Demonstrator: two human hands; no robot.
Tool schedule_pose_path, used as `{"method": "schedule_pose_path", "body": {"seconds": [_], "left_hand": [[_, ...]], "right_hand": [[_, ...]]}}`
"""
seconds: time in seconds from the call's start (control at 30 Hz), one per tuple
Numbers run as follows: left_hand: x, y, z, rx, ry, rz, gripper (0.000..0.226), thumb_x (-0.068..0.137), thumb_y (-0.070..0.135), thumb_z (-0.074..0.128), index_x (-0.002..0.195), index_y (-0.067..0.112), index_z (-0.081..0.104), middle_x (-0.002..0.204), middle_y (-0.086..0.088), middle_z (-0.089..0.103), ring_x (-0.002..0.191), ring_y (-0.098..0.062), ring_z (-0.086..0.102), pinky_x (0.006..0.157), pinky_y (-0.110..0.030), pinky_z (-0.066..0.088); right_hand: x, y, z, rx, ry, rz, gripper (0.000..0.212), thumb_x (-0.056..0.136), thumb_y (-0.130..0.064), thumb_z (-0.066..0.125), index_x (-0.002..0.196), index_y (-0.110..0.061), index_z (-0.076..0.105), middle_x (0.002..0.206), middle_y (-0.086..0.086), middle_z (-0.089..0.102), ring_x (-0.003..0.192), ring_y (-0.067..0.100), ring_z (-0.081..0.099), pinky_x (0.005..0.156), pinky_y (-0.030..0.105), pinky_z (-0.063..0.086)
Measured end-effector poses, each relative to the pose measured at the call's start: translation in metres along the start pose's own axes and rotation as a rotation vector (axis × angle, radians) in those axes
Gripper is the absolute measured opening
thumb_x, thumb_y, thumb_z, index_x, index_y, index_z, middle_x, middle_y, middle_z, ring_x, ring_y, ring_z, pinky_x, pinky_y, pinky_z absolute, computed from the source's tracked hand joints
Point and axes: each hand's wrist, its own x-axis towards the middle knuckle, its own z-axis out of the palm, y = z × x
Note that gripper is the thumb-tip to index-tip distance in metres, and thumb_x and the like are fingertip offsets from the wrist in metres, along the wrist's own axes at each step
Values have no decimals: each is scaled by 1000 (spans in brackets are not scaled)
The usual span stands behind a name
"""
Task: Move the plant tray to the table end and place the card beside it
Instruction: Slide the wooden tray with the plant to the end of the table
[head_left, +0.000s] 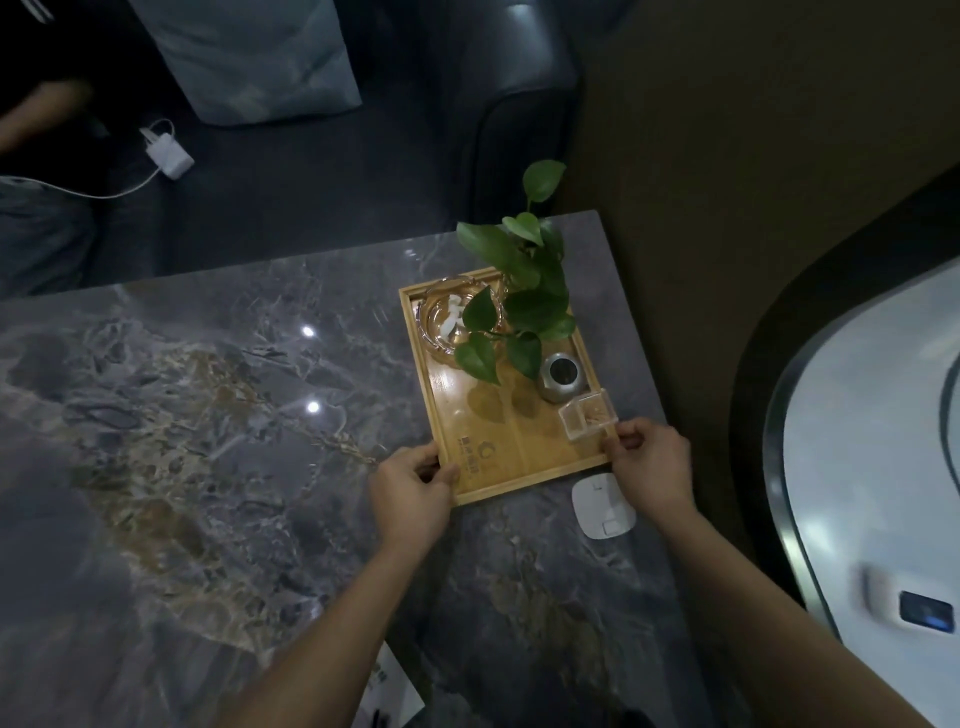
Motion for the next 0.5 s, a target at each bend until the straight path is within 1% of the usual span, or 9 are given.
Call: {"method": "schedule_pose_path", "body": {"seconds": [0.1, 0.2, 0.37, 0.5], "left_hand": [[-2, 5, 6, -10, -18, 14, 28, 79, 6, 80, 102, 20, 79, 89, 5, 72, 80, -8, 70, 82, -34, 60], [-3, 7, 12, -6, -29, 27, 30, 78, 6, 81, 103, 22, 79, 86, 4, 72, 79, -12, 71, 83, -37, 60], [-4, 11, 18, 11, -40, 52, 32, 77, 4, 80, 105, 20, 79, 84, 4, 71, 78, -13, 70, 82, -37, 60], [-5, 15, 21, 55, -61, 85, 34, 80, 6, 79, 111, 18, 76, 85, 0, 70, 78, -14, 68, 80, -34, 58]], "right_hand": [[1, 4, -5, -1, 13, 21, 5, 88, -12, 65, 88, -12, 71, 78, -1, 70, 72, 11, 66, 70, 34, 56], [2, 11, -8, -12, 27, 30, 6, 88, -13, 64, 87, -13, 71, 81, -1, 70, 73, 11, 66, 72, 37, 58], [3, 21, -8, -82, 49, 22, 5, 88, -17, 63, 87, -20, 67, 87, 2, 67, 75, 15, 66, 73, 44, 60], [2, 24, -8, -114, 53, 26, 8, 89, -18, 60, 94, -19, 66, 91, 4, 65, 78, 19, 65, 74, 46, 59]]}}
